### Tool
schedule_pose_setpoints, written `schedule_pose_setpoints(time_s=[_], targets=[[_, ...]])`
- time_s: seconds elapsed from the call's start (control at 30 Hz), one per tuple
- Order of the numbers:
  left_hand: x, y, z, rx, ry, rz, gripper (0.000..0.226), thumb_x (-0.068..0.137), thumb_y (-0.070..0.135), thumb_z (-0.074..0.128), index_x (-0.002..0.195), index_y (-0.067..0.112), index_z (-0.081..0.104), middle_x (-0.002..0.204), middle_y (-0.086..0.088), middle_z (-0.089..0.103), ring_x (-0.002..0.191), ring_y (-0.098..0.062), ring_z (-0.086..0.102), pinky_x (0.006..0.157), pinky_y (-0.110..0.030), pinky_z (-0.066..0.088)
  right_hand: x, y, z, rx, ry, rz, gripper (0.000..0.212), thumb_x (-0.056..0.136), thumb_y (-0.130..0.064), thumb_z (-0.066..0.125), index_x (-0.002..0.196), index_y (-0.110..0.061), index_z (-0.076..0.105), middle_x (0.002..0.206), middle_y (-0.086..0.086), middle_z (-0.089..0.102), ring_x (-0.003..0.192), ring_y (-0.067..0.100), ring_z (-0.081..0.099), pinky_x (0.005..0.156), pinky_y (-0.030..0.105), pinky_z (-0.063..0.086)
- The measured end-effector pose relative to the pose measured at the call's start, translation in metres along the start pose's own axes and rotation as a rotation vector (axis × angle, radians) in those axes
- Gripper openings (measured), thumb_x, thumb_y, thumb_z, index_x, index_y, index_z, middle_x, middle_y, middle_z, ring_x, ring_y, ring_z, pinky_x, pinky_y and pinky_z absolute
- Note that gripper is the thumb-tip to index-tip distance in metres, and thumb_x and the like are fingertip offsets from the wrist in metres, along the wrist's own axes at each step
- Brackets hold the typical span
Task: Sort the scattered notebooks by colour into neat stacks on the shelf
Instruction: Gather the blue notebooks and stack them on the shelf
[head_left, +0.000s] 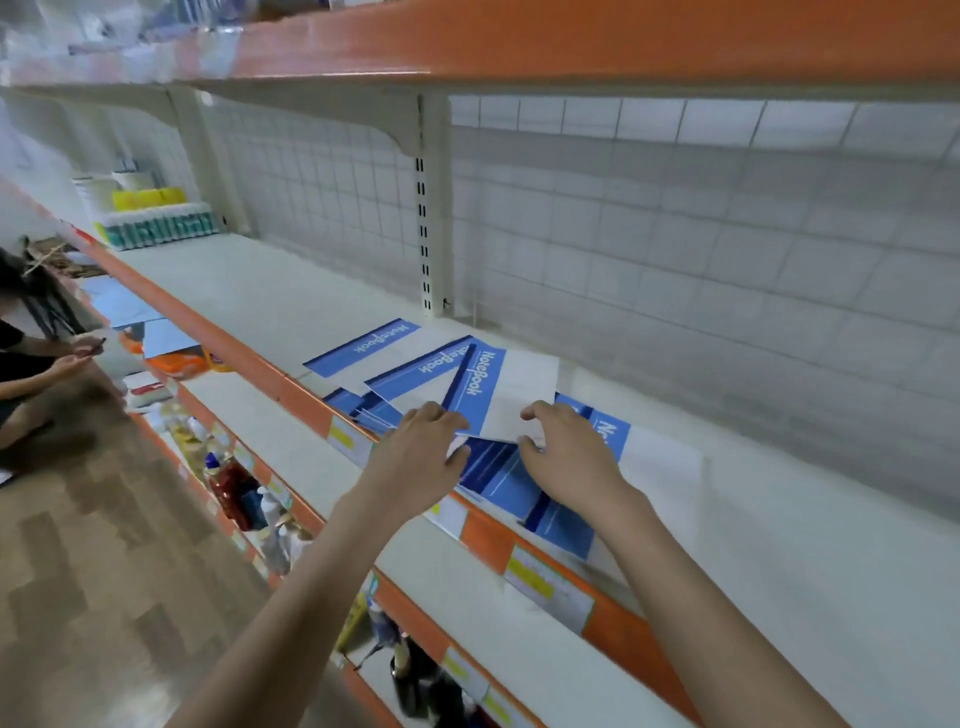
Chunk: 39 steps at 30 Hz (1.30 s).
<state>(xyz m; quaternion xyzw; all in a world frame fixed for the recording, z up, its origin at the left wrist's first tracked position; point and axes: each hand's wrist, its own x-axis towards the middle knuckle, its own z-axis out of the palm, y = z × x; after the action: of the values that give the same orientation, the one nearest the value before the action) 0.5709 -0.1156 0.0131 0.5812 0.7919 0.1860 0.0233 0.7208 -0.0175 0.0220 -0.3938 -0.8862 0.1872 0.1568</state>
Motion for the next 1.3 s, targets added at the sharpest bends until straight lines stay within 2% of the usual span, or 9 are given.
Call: schedule_pose_setpoints(time_s=[0.27, 0.47, 0.7, 0.8, 0.97, 1.03, 1.17, 1.2, 1.3], targets=[[0.089, -0.041, -0.006, 0.023, -0.120, 0.206, 0.037, 0.099, 0.030, 0.043, 0.134, 0.020, 0.046, 0.133, -0.001, 0.044, 0.126, -0.019, 0.041, 0.100, -0.040, 0.042, 0.059, -0.018, 0.016, 0.008, 0.120, 0.167, 0.037, 0.095, -0.026, 0.046, 0.130, -0.018, 0.048, 0.129, 0.004, 0.051, 0.115, 0.021, 0.051, 0.088, 0.034, 0.044], [0.134, -0.076, -0.007, -0.022, -0.182, 0.316, 0.035, 0.098, 0.026, 0.043, 0.133, 0.020, 0.048, 0.132, 0.000, 0.046, 0.124, -0.018, 0.043, 0.100, -0.038, 0.042, 0.094, -0.048, 0.040, -0.151, 0.110, 0.267, 0.033, 0.094, -0.033, 0.046, 0.120, -0.014, 0.050, 0.117, 0.006, 0.053, 0.107, 0.026, 0.054, 0.073, 0.034, 0.044], [0.163, -0.111, 0.004, 0.022, -0.201, 0.345, 0.036, 0.097, 0.027, 0.042, 0.132, 0.021, 0.047, 0.132, -0.001, 0.044, 0.120, -0.020, 0.043, 0.097, -0.038, 0.042, 0.123, -0.078, 0.070, -0.278, 0.030, 0.445, 0.056, 0.088, -0.054, 0.051, 0.128, -0.016, 0.046, 0.123, 0.009, 0.048, 0.114, 0.031, 0.047, 0.085, 0.041, 0.045], [0.170, -0.122, 0.006, 0.054, -0.164, 0.320, 0.038, 0.096, 0.032, 0.044, 0.133, 0.024, 0.046, 0.132, -0.001, 0.044, 0.120, -0.020, 0.043, 0.097, -0.037, 0.043, 0.130, -0.083, 0.073, -0.315, 0.047, 0.497, 0.061, 0.087, -0.057, 0.051, 0.129, -0.014, 0.043, 0.122, 0.009, 0.047, 0.111, 0.030, 0.047, 0.081, 0.037, 0.043], [0.176, -0.127, 0.008, 0.027, -0.158, 0.264, 0.043, 0.092, 0.039, 0.052, 0.127, 0.014, 0.047, 0.124, -0.009, 0.049, 0.117, -0.025, 0.044, 0.093, -0.036, 0.045, 0.135, -0.085, 0.069, -0.351, 0.082, 0.519, 0.053, 0.088, -0.051, 0.051, 0.124, -0.014, 0.044, 0.117, 0.008, 0.052, 0.105, 0.028, 0.053, 0.071, 0.032, 0.038], [0.178, -0.126, 0.008, -0.011, -0.165, 0.248, 0.046, 0.090, 0.039, 0.055, 0.124, 0.010, 0.047, 0.121, -0.011, 0.051, 0.116, -0.027, 0.043, 0.093, -0.035, 0.044, 0.137, -0.086, 0.068, -0.362, 0.112, 0.511, 0.049, 0.091, -0.040, 0.048, 0.131, -0.013, 0.039, 0.111, 0.010, 0.057, 0.099, 0.029, 0.058, 0.067, 0.031, 0.038], [0.183, -0.128, 0.008, -0.046, -0.179, 0.250, 0.047, 0.087, 0.043, 0.060, 0.116, 0.008, 0.050, 0.114, -0.011, 0.054, 0.111, -0.026, 0.045, 0.091, -0.032, 0.041, 0.137, -0.083, 0.059, -0.244, 0.199, 0.525, 0.070, 0.095, -0.008, 0.039, 0.152, -0.023, 0.000, 0.083, 0.009, 0.058, 0.070, 0.024, 0.054, 0.052, 0.028, 0.036], [0.184, -0.128, 0.008, -0.054, -0.183, 0.252, 0.048, 0.085, 0.045, 0.062, 0.113, 0.008, 0.051, 0.112, -0.009, 0.055, 0.109, -0.025, 0.047, 0.091, -0.031, 0.040, 0.136, -0.081, 0.053, -0.173, 0.214, 0.535, 0.071, 0.094, -0.004, 0.037, 0.152, -0.025, 0.001, 0.081, 0.009, 0.057, 0.068, 0.023, 0.053, 0.053, 0.030, 0.040], [0.184, -0.129, 0.009, -0.183, -0.211, 0.197, 0.057, 0.075, 0.047, 0.073, 0.111, 0.009, 0.051, 0.108, -0.008, 0.053, 0.104, -0.024, 0.050, 0.088, -0.031, 0.042, 0.133, -0.081, 0.039, -0.061, 0.232, 0.570, 0.047, 0.094, -0.004, 0.034, 0.140, -0.012, 0.036, 0.109, 0.015, 0.062, 0.092, 0.029, 0.059, 0.079, 0.037, 0.051]])
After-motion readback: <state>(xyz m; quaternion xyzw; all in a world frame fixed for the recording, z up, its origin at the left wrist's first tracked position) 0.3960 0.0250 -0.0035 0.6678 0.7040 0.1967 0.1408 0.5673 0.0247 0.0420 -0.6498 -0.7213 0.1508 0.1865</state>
